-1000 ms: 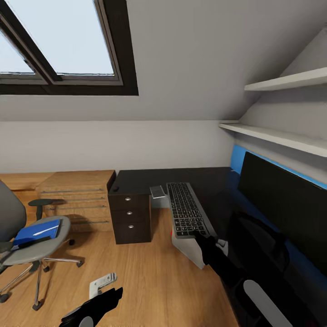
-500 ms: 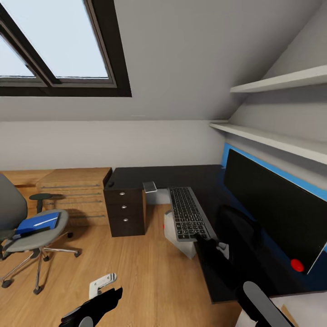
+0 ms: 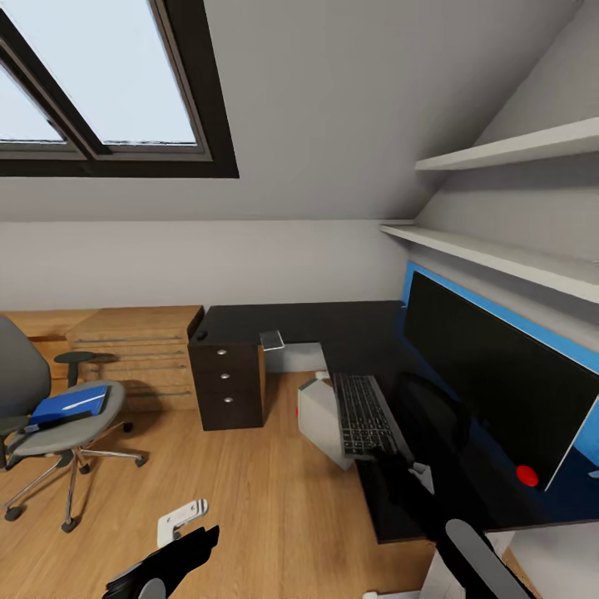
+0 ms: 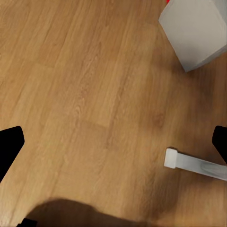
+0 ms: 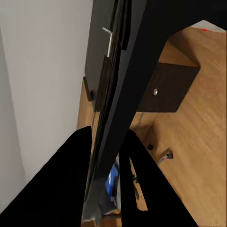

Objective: In the bedroom, organize the workspace by keeping the computer under the desk, ensuring the monitor is on the desk, placing the keyboard on the desk next to the monitor, placing the mouse on the desk next to the keyboard, moving the folder from the swivel chair onto the desk next to the mouse, stacking the notebook on top of the folder with the pen on top of the notebook, and positioning the swivel chair next to the desk.

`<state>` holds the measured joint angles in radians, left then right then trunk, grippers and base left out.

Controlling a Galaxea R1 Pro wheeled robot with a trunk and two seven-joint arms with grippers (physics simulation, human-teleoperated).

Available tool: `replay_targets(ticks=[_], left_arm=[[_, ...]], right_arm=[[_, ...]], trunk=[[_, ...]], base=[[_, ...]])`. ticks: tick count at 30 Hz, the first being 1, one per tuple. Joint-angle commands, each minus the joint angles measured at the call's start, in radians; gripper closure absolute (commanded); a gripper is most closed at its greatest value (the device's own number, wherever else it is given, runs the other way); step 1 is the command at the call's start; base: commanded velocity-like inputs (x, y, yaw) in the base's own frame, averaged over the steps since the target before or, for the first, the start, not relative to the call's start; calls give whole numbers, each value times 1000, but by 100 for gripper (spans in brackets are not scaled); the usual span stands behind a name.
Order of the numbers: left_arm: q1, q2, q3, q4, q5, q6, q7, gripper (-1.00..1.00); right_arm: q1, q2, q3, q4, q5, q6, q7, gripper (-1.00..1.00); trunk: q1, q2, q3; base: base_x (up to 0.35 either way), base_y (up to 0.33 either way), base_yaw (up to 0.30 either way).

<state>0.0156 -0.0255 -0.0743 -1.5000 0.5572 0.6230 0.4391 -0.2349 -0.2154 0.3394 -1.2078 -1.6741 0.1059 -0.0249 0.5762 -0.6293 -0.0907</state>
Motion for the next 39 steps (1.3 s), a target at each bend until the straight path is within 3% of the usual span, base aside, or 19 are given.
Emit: replay_targets(ticks=[1, 4, 8, 11, 15, 23, 26, 27, 30, 39], left_arm=[[0, 0, -1, -2, 10, 1, 10, -100], [0, 0, 0, -2, 10, 1, 10, -100], [0, 1, 1, -2, 10, 1, 10, -100], [0, 1, 2, -2, 10, 1, 11, -100], [0, 1, 2, -2, 10, 1, 12, -100], [0, 1, 2, -2, 9, 1, 11, -100], [0, 2, 2, -2, 9, 1, 10, -100], [-1, 1, 1, -4, 10, 1, 7, -100], [-1, 1, 0, -26, 10, 1, 6, -100], [0, 2, 0, -32, 10, 1, 6, -100]], right_arm=[[-21, 8, 2, 19, -11, 0, 3, 100], [-67, 26, 1, 65, -10, 0, 2, 100], [-192, 53, 4, 158, 0, 1, 1, 100], [-286, 68, 6, 209, 39, 7, -3, 100], [-332, 70, 6, 254, 65, 37, -4, 100], [-348, 63, 10, 286, 73, 110, -2, 100], [-348, 39, 10, 288, 73, 149, -2, 100], [-348, 11, 9, 289, 73, 197, -2, 100], [-345, -10, 9, 288, 76, 206, 1, 100], [-341, -14, 10, 289, 82, 211, 2, 100]], trunk=[[0, -2, -2], [0, -2, -2], [0, -2, -2], [0, -2, -2], [0, -2, -2], [0, -2, -2], [0, -2, -2], [0, -2, -2], [0, -2, -2], [0, -2, -2]], base=[[0, 0, 0], [0, 0, 0], [0, 0, 0], [0, 0, 0], [0, 0, 0], [0, 0, 0], [0, 0, 0], [0, 0, 0], [0, 0, 0], [0, 0, 0]])
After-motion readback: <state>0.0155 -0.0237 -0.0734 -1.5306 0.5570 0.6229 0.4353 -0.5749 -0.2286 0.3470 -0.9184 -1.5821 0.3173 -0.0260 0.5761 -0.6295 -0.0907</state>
